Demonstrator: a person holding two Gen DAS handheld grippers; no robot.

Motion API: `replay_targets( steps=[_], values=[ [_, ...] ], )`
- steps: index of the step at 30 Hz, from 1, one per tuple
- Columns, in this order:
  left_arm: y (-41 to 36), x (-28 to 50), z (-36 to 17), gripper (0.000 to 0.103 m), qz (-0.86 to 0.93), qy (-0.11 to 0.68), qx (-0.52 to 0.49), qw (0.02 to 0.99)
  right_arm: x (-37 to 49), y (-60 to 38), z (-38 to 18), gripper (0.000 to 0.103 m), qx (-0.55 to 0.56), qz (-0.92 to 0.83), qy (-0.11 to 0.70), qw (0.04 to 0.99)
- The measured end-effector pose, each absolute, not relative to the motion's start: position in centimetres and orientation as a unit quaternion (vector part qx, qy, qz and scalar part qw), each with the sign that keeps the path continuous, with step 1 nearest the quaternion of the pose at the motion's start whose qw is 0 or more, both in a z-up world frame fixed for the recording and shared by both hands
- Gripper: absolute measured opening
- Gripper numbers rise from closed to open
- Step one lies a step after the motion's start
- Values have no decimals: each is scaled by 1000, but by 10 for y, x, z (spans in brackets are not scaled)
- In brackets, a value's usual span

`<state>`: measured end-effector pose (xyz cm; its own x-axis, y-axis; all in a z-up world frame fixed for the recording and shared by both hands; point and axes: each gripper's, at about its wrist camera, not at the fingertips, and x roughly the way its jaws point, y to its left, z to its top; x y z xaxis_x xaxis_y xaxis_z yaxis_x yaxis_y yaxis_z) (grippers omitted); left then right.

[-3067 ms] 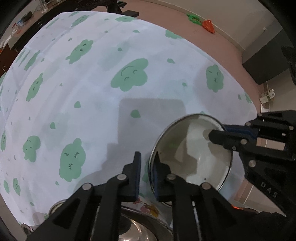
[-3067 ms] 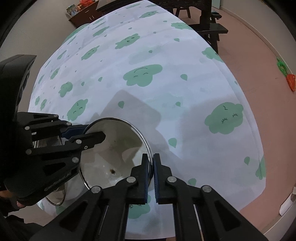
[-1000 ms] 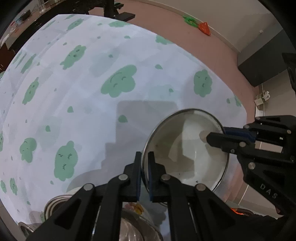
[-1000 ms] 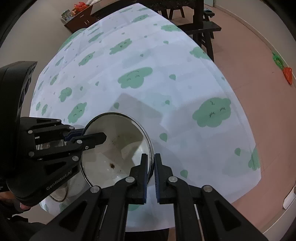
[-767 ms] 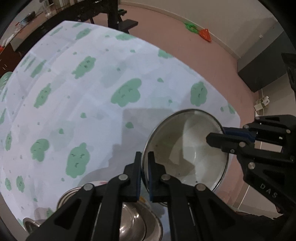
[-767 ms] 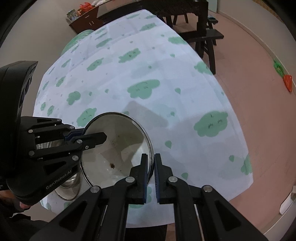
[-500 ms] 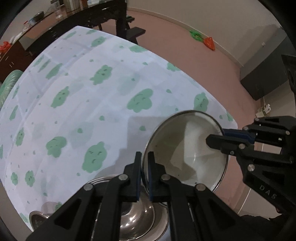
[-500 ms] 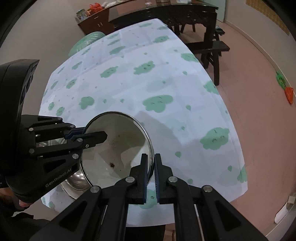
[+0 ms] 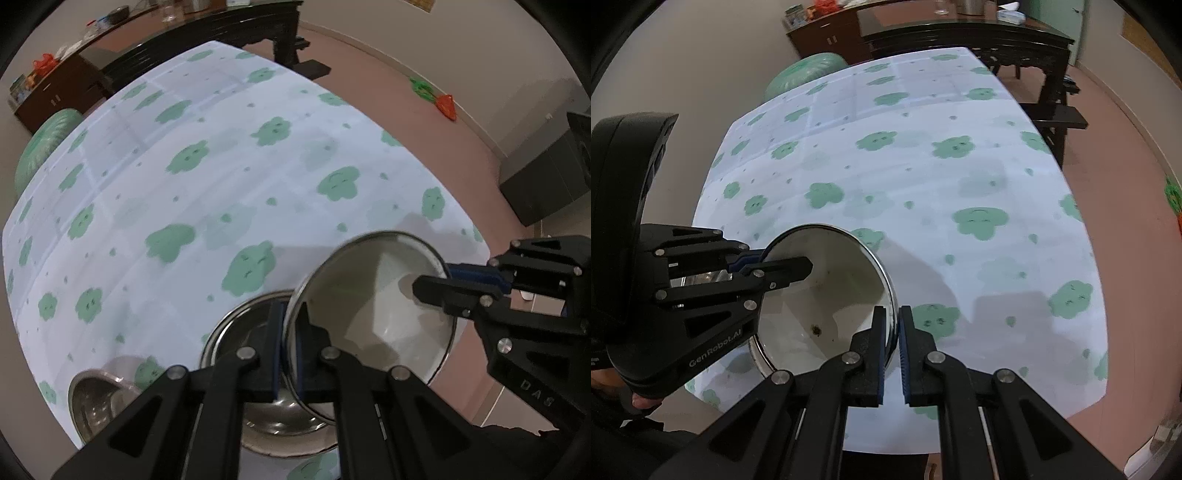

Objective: Organize plates and bowls
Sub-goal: 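Lift the white enamel bowl with both grippers toward the nested steel bowls, then lower the white enamel bowl into the nested steel bowls with both grippers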

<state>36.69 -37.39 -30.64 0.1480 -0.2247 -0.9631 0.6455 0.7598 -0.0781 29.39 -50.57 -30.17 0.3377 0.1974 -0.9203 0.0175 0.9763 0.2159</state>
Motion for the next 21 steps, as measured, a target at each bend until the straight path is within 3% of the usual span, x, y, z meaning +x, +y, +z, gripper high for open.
replay_targets(
  steps=[21],
  values=[
    [-323, 359, -341, 2, -251, 615, 170, 728, 301, -451, -333, 7, 77, 103, 604, 787]
  ],
)
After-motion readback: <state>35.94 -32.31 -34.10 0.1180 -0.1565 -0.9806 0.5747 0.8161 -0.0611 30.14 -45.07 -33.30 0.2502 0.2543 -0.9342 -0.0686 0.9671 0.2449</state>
